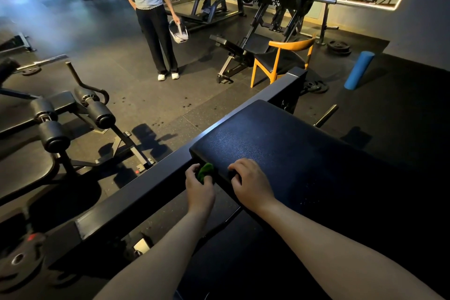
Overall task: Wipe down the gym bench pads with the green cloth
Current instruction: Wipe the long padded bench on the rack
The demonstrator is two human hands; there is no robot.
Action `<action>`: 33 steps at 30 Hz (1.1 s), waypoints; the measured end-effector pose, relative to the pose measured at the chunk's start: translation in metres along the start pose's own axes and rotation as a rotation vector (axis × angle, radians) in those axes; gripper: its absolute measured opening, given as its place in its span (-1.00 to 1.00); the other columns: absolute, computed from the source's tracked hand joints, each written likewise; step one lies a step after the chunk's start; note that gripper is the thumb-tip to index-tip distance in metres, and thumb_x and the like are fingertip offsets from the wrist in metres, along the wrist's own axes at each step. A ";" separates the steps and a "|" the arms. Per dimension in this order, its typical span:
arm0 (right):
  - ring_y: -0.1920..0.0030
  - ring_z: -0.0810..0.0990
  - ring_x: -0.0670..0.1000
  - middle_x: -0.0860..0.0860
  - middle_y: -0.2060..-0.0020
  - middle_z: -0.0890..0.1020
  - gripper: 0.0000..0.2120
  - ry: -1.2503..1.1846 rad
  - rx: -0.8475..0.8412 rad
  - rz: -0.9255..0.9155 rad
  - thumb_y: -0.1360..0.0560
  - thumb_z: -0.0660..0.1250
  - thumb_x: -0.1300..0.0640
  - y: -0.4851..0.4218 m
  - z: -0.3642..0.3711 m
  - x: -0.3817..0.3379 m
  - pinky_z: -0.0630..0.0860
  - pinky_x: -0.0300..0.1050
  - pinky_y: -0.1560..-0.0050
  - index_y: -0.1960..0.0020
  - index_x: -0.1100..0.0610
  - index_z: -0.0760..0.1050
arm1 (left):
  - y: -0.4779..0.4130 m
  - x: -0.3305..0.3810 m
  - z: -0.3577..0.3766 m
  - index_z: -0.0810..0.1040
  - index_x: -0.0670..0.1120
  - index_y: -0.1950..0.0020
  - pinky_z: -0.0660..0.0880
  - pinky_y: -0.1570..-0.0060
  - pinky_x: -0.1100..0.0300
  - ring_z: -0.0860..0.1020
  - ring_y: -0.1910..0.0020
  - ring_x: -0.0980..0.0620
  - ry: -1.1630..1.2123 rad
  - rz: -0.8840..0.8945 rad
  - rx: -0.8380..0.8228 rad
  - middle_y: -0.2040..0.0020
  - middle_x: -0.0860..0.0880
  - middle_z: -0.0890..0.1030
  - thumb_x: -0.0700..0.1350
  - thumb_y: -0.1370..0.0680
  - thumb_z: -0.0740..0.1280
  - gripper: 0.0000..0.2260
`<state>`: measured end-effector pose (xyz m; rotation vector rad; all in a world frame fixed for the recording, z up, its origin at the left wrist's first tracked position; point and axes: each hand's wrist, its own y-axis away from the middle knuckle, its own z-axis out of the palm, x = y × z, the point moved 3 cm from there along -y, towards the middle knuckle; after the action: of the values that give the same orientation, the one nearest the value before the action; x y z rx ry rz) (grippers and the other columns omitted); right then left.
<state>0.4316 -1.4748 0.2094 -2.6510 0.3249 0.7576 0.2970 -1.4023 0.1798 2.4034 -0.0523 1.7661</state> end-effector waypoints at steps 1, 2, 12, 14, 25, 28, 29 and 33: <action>-0.02 0.48 0.02 -0.05 0.06 0.57 -0.79 0.013 0.011 -0.003 -0.44 0.22 0.21 -0.001 0.001 -0.001 0.50 -0.01 0.01 -0.02 0.09 0.57 | -0.002 -0.001 0.003 0.36 0.09 -0.24 0.50 -0.23 -0.07 0.51 -0.16 -0.05 0.029 -0.041 0.008 -0.23 -0.10 0.49 -0.20 -0.60 0.29 -0.71; -0.01 0.49 0.03 -0.05 0.08 0.57 -0.78 0.039 0.015 -0.005 -0.43 0.20 0.18 0.000 0.002 -0.001 0.48 0.00 -0.01 -0.01 0.09 0.57 | 0.000 -0.002 0.007 0.36 0.08 -0.23 0.50 -0.24 -0.09 0.51 -0.16 -0.07 0.042 -0.079 0.011 -0.24 -0.12 0.48 -0.19 -0.60 0.28 -0.73; -0.18 0.43 0.04 -0.05 -0.09 0.54 -0.74 0.183 -0.111 -0.073 -0.54 0.21 0.12 0.014 -0.010 0.008 0.34 0.01 -0.20 -0.18 0.03 0.54 | 0.055 0.004 0.032 0.43 -0.04 -0.15 0.49 -0.04 0.13 0.46 -0.03 0.05 0.005 -0.046 0.062 -0.18 -0.09 0.39 -0.19 -0.62 0.27 -0.87; -0.19 0.42 0.03 -0.09 -0.12 0.52 -0.73 0.257 -0.100 -0.081 -0.56 0.18 0.06 0.024 -0.015 0.014 0.29 0.07 -0.19 -0.22 -0.05 0.51 | 0.061 -0.001 0.033 0.43 -0.08 -0.17 0.41 0.08 0.29 0.43 0.00 0.14 0.015 -0.010 0.058 -0.18 -0.09 0.39 -0.22 -0.62 0.26 -0.85; -0.14 0.52 0.05 -0.09 -0.07 0.60 -0.74 0.189 -0.082 -0.050 -0.48 0.20 0.07 0.031 -0.025 0.017 0.36 0.04 -0.03 -0.11 -0.03 0.58 | 0.054 0.004 0.048 0.42 0.03 -0.19 0.51 -0.20 -0.08 0.53 -0.09 -0.05 0.192 -0.191 0.230 -0.15 -0.08 0.54 -0.20 -0.63 0.23 -0.82; -0.27 0.49 0.01 -0.10 -0.21 0.58 -0.75 0.203 -0.114 -0.096 -0.55 0.22 0.11 0.037 -0.029 0.019 0.38 0.04 -0.12 -0.17 -0.02 0.55 | 0.067 0.006 0.050 0.46 0.02 -0.15 0.49 -0.24 -0.14 0.51 -0.12 -0.07 0.116 -0.135 0.222 -0.14 -0.07 0.51 -0.23 -0.59 0.25 -0.80; -0.29 0.48 0.01 -0.09 -0.22 0.57 -0.76 0.191 -0.121 -0.103 -0.55 0.21 0.13 0.039 -0.031 0.020 0.38 0.03 -0.14 -0.17 0.00 0.54 | 0.073 0.007 0.052 0.47 0.02 -0.12 0.48 -0.25 -0.14 0.50 -0.14 -0.07 0.085 -0.100 0.217 -0.14 -0.08 0.50 -0.24 -0.58 0.25 -0.80; -0.12 0.47 0.06 0.00 -0.06 0.51 -0.79 0.143 -0.107 -0.080 -0.53 0.22 0.19 0.055 -0.036 0.028 0.40 -0.07 0.08 -0.11 0.08 0.54 | 0.105 0.000 0.059 0.50 -0.02 -0.09 0.46 -0.25 -0.03 0.48 -0.10 0.01 -0.010 0.005 0.149 -0.15 -0.10 0.47 -0.30 -0.57 0.26 -0.80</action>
<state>0.4538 -1.5427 0.2069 -2.8072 0.2195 0.5769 0.3401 -1.5150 0.1737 2.5158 0.0749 1.8202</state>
